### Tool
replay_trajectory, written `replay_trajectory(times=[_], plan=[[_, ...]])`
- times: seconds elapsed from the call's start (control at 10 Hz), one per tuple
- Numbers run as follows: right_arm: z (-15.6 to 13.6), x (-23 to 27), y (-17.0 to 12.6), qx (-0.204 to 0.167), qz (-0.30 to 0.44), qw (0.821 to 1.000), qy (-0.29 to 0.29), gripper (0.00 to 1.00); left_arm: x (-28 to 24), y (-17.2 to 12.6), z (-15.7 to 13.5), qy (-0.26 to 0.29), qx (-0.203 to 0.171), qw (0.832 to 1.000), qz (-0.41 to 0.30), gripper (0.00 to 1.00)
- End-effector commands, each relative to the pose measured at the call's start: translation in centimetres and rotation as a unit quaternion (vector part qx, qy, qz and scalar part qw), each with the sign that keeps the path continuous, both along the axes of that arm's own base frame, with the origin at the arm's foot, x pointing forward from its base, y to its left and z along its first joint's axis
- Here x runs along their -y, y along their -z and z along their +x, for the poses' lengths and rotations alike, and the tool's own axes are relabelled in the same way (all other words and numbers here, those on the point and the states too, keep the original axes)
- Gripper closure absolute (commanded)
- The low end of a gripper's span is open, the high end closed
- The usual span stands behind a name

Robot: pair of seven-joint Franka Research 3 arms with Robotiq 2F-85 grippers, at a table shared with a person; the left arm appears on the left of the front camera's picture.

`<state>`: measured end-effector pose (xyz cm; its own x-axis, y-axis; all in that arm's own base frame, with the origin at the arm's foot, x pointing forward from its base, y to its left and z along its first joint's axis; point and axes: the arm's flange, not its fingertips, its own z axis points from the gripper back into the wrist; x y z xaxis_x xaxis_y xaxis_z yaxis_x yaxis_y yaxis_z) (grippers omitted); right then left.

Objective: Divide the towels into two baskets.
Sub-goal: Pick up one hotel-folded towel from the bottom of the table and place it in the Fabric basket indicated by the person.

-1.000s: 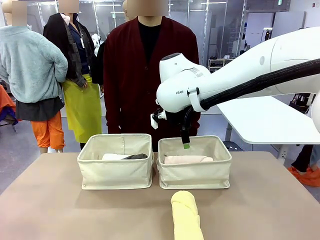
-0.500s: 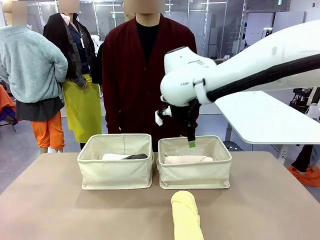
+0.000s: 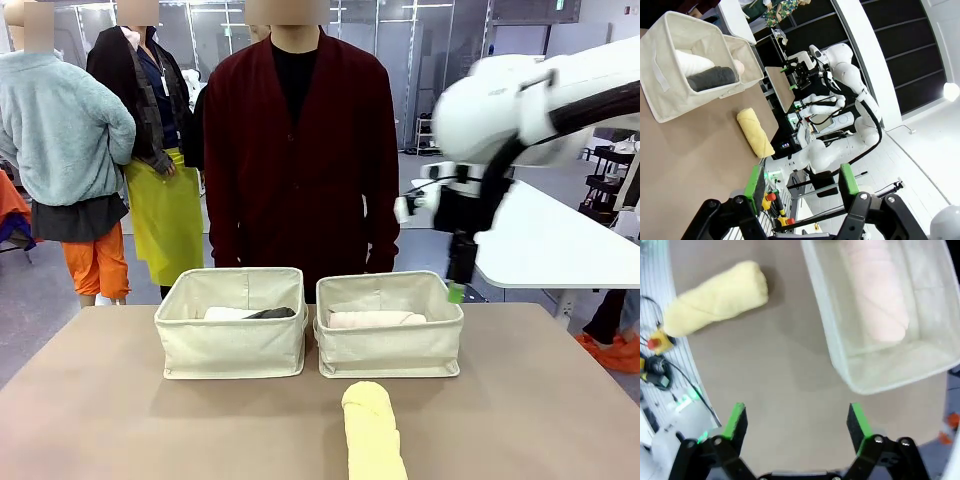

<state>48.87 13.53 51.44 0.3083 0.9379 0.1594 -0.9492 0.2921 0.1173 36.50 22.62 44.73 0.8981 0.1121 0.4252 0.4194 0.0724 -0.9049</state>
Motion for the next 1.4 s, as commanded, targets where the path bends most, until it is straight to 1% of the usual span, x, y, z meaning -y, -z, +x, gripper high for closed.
replay_trajectory(times=[0.0,0.1,0.2,0.3,0.4,0.5,0.6,0.7,0.8,0.9,1.0,1.1,1.2,1.3], plan=[[-1.9,6.1,2.3,-0.048,0.111,0.992,0.037,0.0,0.0,-0.3,-0.6,0.003,0.001,1.0,0.001,0.24],[-2.0,10.2,3.4,-0.045,0.149,0.984,0.086,0.0,0.0,-0.3,-0.6,0.003,0.001,1.0,0.001,0.24],[-2.6,13.7,3.8,-0.07,0.219,0.969,0.093,0.0,0.0,-0.3,-0.6,0.003,0.001,1.0,0.001,0.24],[-3.7,17.3,4.4,-0.09,0.278,0.949,0.122,0.0,0.0,-0.3,-0.6,0.003,0.001,1.0,0.001,0.24],[-5.4,21.3,5.2,-0.123,0.313,0.924,0.183,0.0,0.0,-0.3,-0.6,0.003,0.001,1.0,0.001,0.24],[-7.7,25.8,6.5,-0.14,0.382,0.881,0.242,0.0,0.0,-0.3,-0.6,0.003,0.001,1.0,0.001,0.24],[-9.7,29.3,7.7,-0.173,0.432,0.837,0.289,0.0,0.0,-0.3,-0.6,0.003,0.001,1.0,0.001,0.24],[-11.2,32.0,8.7,-0.194,0.487,0.798,0.297,0.0,0.0,-0.3,-0.6,0.003,0.001,1.0,0.001,0.24],[-12.5,33.9,9.7,-0.258,0.499,0.772,0.298,0.0,0.0,-0.3,-0.6,0.003,0.001,1.0,0.001,0.24],[-13.9,35.6,9.9,-0.27,0.496,0.75,0.344,0.0,0.0,-0.3,-0.6,0.003,0.001,1.0,0.001,0.24],[-15.2,36.9,10.6,-0.284,0.502,0.72,0.386,0.0,0.0,-0.3,-0.6,0.003,0.001,1.0,0.001,0.24],[-15.7,37.0,11.1,-0.277,0.517,0.707,0.396,0.0,0.0,-0.3,-0.6,0.003,0.001,1.0,0.001,0.24],[-16.0,36.9,11.6,-0.271,0.494,0.753,0.34,0.0,0.0,-0.3,-0.6,0.003,0.001,1.0,0.001,0.24],[-16.0,36.9,11.6,-0.271,0.494,0.753,0.34,0.0,0.0,-0.3,-0.6,0.003,0.001,1.0,0.001,0.24]])
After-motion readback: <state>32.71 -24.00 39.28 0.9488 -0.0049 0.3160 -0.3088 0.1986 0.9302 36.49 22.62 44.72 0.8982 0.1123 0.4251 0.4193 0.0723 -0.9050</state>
